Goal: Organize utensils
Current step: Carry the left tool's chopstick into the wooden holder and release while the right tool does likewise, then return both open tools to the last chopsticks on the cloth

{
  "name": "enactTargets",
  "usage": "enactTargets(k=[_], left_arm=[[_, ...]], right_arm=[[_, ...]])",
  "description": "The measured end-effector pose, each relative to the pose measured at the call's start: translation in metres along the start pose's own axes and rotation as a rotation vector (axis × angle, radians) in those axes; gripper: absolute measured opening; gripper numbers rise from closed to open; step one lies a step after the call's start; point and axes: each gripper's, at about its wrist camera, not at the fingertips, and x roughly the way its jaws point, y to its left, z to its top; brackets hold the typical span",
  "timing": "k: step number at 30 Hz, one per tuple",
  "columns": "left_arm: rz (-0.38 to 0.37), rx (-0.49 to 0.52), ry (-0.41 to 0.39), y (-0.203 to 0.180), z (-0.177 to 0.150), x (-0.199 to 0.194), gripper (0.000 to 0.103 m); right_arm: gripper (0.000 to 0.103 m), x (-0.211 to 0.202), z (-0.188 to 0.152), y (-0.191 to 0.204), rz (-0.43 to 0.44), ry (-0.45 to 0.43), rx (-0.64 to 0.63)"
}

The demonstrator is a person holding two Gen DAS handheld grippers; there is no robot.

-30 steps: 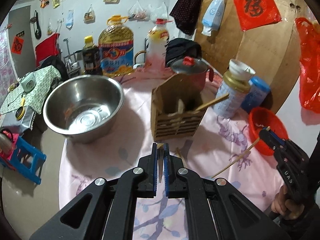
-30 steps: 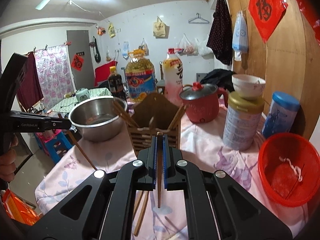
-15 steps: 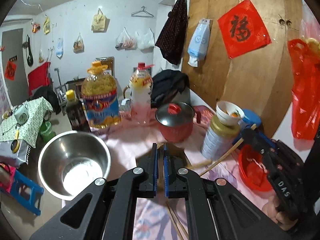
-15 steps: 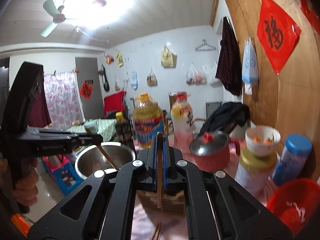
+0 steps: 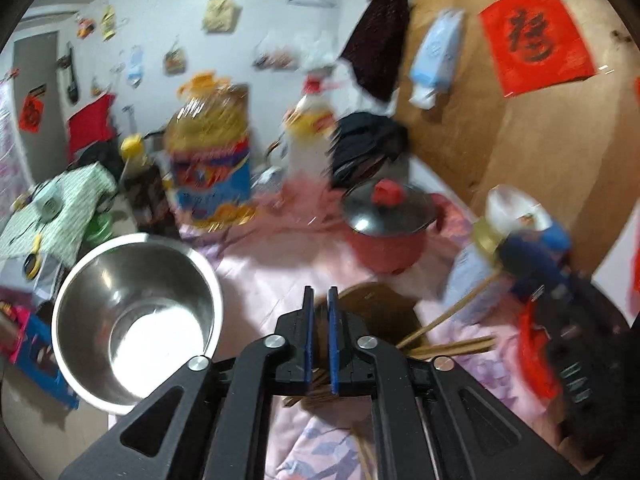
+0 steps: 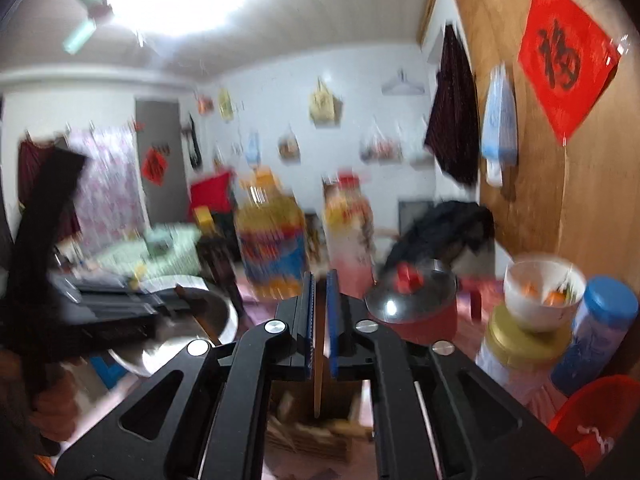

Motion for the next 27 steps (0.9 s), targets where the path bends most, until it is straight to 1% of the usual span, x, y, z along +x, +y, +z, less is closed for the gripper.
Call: enactTargets(k=[1, 2, 3, 4, 5, 6, 8, 11, 15, 16, 18, 20, 21, 25, 27], left_arm=[[0.008, -0.012, 0.029, 0.002, -0.005, 0.005, 0.023], [-0.002, -0.028, 0.038, 0.006, -0.011, 0.003, 0.027], [-0.010, -0.037, 0.025, 0.009, -0.016, -0.004, 0.034], [0.006, -0.040, 0.011, 0.013, -0.020, -0.011, 0.038], [0.020, -0.045, 0.001, 0.015, -0.020, -0.017, 0.045], [0.033, -0.058, -0.014, 0.019, -0.023, -0.025, 0.048], [0.034, -0.083, -0.020, 0.026, -0.026, -0.035, 0.050], [0.051, -0.110, -0.021, 0.034, -0.035, -0.045, 0.054], [0.084, -0.110, -0.018, 0.037, -0.057, -0.053, 0.063], [0.090, -0.107, -0.016, 0.036, -0.061, -0.054, 0.063], [0.106, -0.108, 0.007, 0.036, -0.074, -0.055, 0.066], [0.106, -0.117, 0.029, 0.038, -0.086, -0.057, 0.070], [0.111, -0.124, 0.039, 0.040, -0.093, -0.059, 0.073], [0.148, -0.123, 0.075, 0.044, -0.117, -0.060, 0.080], [0.155, -0.126, 0.105, 0.046, -0.134, -0.059, 0.082]], right_arm=[[0.012, 0.005, -0.009, -0.005, -0.003, 0.055, 0.035], [0.012, -0.003, -0.013, -0.009, 0.007, 0.035, 0.069], [0.012, -0.012, -0.014, -0.011, 0.008, 0.005, 0.082], [0.013, -0.028, -0.012, -0.013, -0.003, -0.037, 0.082], [0.013, -0.035, -0.012, -0.012, -0.004, -0.048, 0.074], [0.013, -0.040, -0.012, -0.012, -0.001, -0.053, 0.065], [0.014, -0.051, -0.012, -0.008, -0.007, -0.059, 0.033], [0.016, -0.064, -0.018, -0.003, -0.015, -0.065, 0.025], [0.027, -0.079, -0.035, 0.002, -0.025, -0.058, 0.028], [0.028, -0.080, -0.039, 0.002, -0.027, -0.048, 0.029], [0.029, -0.083, -0.050, 0.005, -0.031, -0.021, 0.036], [0.033, -0.090, -0.062, 0.008, -0.027, 0.000, 0.050], [0.037, -0.092, -0.066, 0.010, -0.028, 0.006, 0.054], [0.042, -0.099, -0.085, 0.020, -0.028, 0.049, 0.049], [0.052, -0.101, -0.094, 0.023, -0.039, 0.069, 0.042]])
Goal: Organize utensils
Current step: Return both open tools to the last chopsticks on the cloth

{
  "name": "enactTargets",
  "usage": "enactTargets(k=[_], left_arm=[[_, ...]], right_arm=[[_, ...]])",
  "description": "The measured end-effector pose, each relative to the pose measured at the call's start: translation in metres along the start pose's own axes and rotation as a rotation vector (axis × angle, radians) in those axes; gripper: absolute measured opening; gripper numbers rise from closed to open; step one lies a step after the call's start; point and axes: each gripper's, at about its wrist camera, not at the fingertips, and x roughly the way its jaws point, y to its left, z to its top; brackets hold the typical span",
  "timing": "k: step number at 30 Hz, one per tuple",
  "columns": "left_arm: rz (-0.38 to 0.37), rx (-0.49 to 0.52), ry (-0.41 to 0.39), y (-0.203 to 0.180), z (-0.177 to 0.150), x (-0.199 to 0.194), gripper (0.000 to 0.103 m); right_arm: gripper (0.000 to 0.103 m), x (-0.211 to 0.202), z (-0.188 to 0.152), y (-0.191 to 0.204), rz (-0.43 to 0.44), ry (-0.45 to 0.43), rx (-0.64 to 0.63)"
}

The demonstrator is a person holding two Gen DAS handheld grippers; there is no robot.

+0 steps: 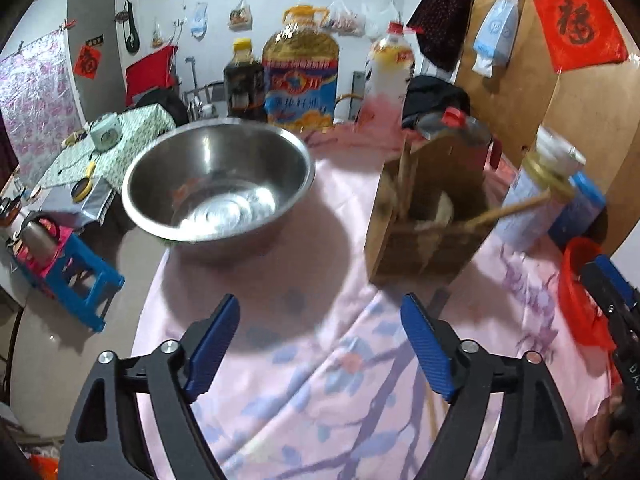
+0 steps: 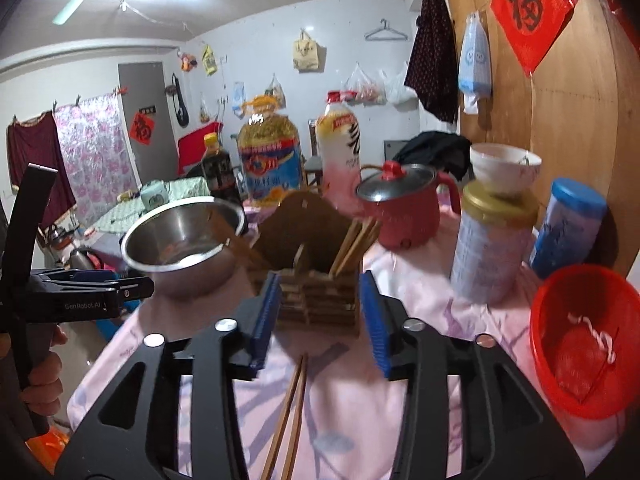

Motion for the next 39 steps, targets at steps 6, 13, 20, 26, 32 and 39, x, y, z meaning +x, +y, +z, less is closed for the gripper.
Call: enactTargets(k=[6, 13, 20, 26, 32, 39], left_arm=[[0.016, -0.006, 0.089, 0.008, -0.040, 0.014, 0.082], [0.067, 0.030, 0.172, 0.008, -0.084, 0.031, 0.083], [0.049, 0.025, 0.192, 0.013, -0.096, 0.028, 0.085], [0.039, 0.037, 0.193, 0.011, -0.098, 0.027, 0.086], [0.024, 0.038, 0.207, 0.010, -0.103, 0.029, 0.086], [-0.004, 0.052, 0.241, 0.002, -0.111, 0.035, 0.086]], right_arm=[[0.058, -0.007, -0.036, 0.007, -0.020, 0.076, -0.003], [0.063, 0.002, -0.076, 0.007, -0.033, 0.233, 0.079], [0.063, -0.007, -0.078, 0.014, -0.046, 0.230, 0.071], [0.063, -0.014, -0.077, 0.012, -0.083, 0.214, 0.086], [0.063, -0.022, -0.086, 0.002, -0.168, 0.205, 0.103], [0.063, -0.031, -0.097, -0.004, -0.195, 0.227, 0.119]])
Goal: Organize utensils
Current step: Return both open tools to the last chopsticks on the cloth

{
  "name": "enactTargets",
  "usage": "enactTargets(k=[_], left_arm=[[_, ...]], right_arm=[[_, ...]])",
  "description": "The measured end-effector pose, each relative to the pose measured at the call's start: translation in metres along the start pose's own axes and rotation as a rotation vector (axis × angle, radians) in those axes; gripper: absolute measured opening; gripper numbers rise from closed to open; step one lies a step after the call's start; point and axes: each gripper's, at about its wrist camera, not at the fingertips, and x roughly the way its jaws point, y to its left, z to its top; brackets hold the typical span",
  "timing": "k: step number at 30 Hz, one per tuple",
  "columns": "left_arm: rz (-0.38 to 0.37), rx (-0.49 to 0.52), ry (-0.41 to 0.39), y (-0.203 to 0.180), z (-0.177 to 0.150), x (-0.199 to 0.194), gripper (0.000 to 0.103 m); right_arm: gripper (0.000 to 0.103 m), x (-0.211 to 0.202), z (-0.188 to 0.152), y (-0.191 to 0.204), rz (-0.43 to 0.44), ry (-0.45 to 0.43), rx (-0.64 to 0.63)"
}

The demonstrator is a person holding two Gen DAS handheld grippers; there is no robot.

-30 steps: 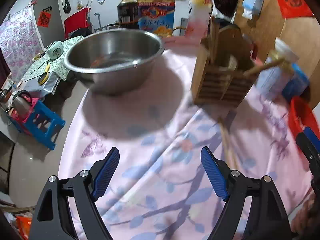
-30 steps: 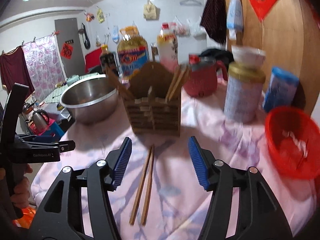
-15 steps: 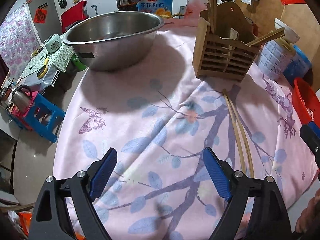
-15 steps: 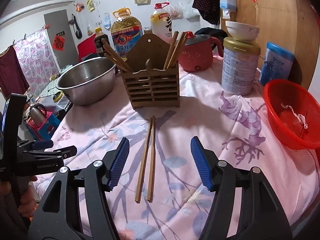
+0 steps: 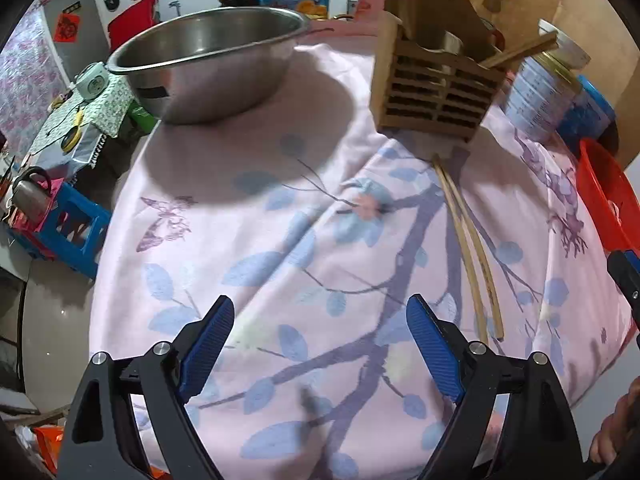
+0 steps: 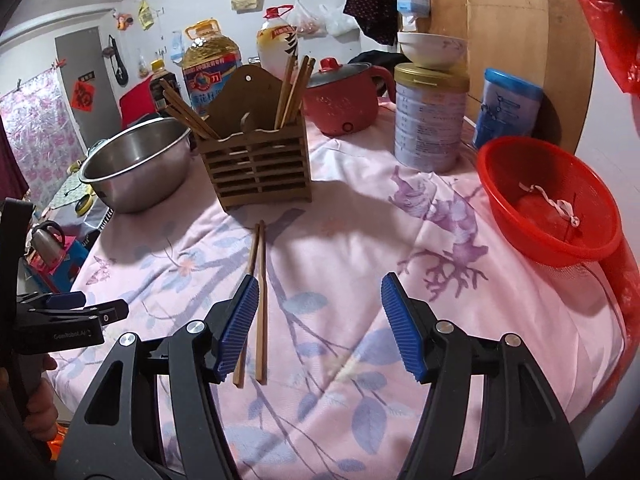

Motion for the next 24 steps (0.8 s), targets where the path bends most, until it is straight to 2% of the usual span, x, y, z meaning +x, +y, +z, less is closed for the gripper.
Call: enactTargets(k=[15, 17, 24], left_arm=[[-0.087, 0.153, 0.043, -0.057, -0.008, 0.019, 0.086], [-0.098, 0.168, 0.055, -0.065, -0.010, 0.023, 0.086], [-0.119, 0.156, 0.105, -0.083, -0.018, 0.039, 0.086]], right_arm=[[0.063, -0.010, -0.018, -0.037, -0.075, 0.024, 0.066], [0.067, -0.010, -0.019, -0.042, -0.083, 0.028, 0.066], [0.067, -0.008, -0.022, -0.052, -0.099, 0.056, 0.018]])
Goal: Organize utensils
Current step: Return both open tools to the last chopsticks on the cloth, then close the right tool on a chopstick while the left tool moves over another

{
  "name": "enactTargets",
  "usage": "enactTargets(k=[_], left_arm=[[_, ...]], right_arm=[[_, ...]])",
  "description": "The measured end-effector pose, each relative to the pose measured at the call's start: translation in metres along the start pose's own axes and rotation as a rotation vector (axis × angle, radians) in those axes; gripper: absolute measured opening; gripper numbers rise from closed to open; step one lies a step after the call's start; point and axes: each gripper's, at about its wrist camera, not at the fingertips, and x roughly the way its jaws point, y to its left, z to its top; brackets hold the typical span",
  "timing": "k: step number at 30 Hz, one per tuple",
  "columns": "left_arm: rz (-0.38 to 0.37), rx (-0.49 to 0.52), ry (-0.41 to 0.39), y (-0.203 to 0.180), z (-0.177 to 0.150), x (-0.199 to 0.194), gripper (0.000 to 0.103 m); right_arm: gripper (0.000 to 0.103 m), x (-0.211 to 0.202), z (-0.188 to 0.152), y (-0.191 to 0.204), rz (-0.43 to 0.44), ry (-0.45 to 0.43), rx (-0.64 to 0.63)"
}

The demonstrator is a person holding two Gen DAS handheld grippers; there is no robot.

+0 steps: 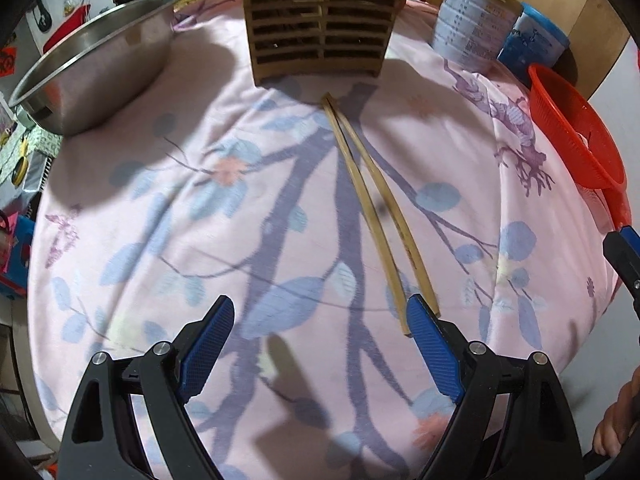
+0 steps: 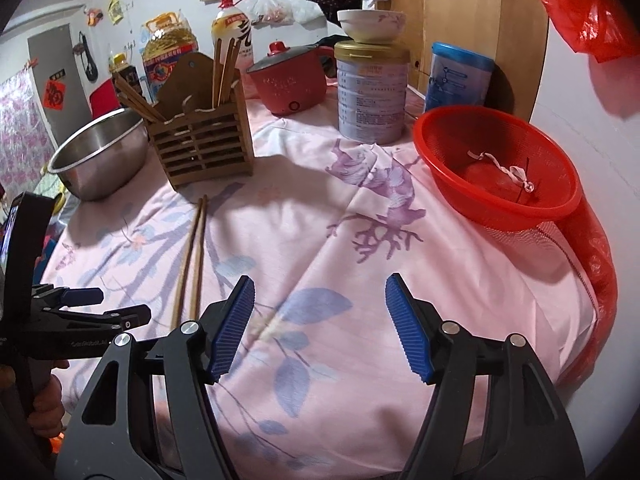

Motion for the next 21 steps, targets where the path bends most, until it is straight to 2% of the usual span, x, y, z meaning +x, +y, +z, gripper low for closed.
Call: enactTargets(k=[4, 7, 15, 21], left_arm=[[0.013, -0.011, 0.006, -0.008, -0.002, 0.008, 0.086], [0.053, -0.016, -0.003, -0.014, -0.002, 0.014, 0.086], [0.101, -0.037, 0.004, -0.013, 0.003, 0.029, 0.088], [0.194, -0.127, -0.002, 0.032, -0.005, 0.018, 0.087]], right_arm=[[0.070, 0.004, 0.002, -0.005, -0.001, 0.013, -0.038], [0.070, 0.007, 0.006, -0.009, 0.003, 0.015, -0.061], [0.072, 0.016, 0.014, -0.010, 0.034, 0.020, -0.088], [0.072, 0.031, 0.014, 0.011, 0.121, 0.042, -0.059]])
